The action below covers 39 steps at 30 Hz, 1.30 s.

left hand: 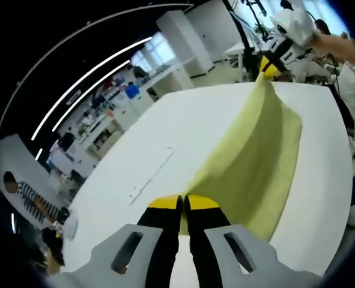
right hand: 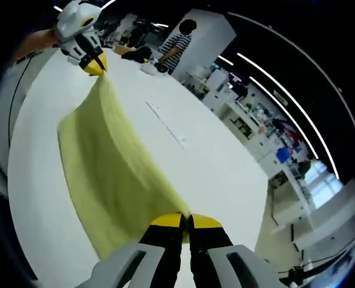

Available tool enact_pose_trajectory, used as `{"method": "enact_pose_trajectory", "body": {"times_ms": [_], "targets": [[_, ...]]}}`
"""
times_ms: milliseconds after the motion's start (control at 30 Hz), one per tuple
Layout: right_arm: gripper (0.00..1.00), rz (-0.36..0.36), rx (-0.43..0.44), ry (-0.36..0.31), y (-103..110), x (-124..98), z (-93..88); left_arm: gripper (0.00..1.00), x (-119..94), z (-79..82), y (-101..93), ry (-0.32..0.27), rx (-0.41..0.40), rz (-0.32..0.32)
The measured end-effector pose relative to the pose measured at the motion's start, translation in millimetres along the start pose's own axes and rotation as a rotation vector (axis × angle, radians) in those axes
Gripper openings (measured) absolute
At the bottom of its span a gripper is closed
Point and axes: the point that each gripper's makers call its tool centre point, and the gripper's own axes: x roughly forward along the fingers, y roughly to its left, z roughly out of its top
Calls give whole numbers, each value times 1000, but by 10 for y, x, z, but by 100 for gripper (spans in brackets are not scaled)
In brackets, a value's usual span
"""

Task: Fold the garment on the visible template until the final outline fits inside the template.

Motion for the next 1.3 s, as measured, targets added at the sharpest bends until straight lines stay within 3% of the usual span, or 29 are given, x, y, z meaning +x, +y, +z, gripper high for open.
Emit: {"method": "enact_pose_trajectory", "body": {"times_ms": [400, 667, 1067, 1300], "targets": [[0, 45, 1, 53, 31, 504, -113, 1, 408, -215, 18, 52, -8, -44], [0, 126, 54, 90, 145, 824, -268, 1, 675, -424, -36, 86, -31, -86], [0, 229, 75, 127, 287, 1160, -469, 1, 1048, -729, -136, 144, -20, -149], [1, 249, 97, 146, 324, 1293, -551, 1, 1211, -869, -169, 169, -26, -164]]}}
